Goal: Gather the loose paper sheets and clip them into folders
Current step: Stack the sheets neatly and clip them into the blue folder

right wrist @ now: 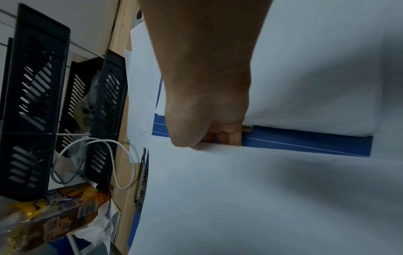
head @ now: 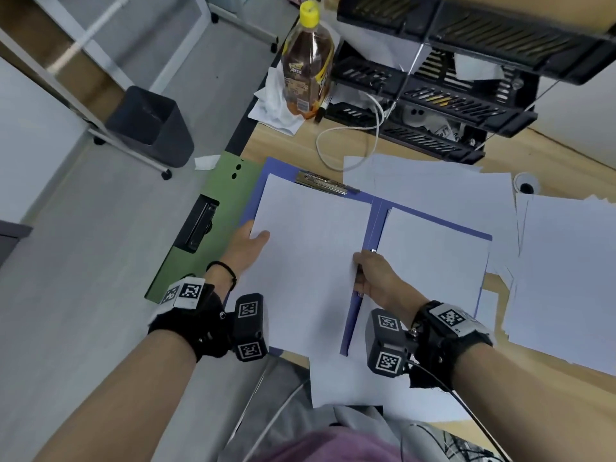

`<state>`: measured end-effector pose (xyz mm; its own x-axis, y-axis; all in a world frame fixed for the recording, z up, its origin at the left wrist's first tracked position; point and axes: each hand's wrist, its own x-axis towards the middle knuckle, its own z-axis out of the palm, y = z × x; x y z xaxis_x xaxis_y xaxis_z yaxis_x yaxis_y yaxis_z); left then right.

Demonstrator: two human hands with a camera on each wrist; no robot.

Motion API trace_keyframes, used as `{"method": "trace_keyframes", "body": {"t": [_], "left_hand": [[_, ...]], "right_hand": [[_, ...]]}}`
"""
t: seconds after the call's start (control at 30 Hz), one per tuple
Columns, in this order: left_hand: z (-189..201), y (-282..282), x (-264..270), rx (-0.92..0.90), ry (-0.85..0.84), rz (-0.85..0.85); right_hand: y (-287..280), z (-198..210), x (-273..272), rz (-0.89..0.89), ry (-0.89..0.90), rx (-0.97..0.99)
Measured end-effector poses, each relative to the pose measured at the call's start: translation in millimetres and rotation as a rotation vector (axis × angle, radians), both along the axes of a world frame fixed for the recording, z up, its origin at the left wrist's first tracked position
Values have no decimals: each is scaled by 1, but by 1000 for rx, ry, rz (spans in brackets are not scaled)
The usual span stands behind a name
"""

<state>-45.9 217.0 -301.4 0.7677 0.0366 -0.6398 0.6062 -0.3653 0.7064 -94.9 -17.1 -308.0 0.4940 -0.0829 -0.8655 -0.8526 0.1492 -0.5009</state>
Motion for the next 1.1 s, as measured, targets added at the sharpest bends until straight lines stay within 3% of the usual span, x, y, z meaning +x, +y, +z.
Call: {"method": "trace_keyframes", "body": {"t": [0.2, 0.37, 0.6, 0.97, 1.1], "left_hand": [[-1, -7, 8, 26, -2, -9], [2, -18, 21, -9, -68, 156], [2, -23, 23, 2, -99, 39], [-10, -23, 31, 139, -78, -27], [-10, -29, 41, 259, -184, 3]], "right_hand": [[0, -2, 7, -48, -5, -11], [-7, 3, 11, -59, -103, -127], [-6, 6, 18, 108, -158, -225], [-11, 7, 24, 119, -162, -182], [-33, 14, 24, -4, -183, -118]]}}
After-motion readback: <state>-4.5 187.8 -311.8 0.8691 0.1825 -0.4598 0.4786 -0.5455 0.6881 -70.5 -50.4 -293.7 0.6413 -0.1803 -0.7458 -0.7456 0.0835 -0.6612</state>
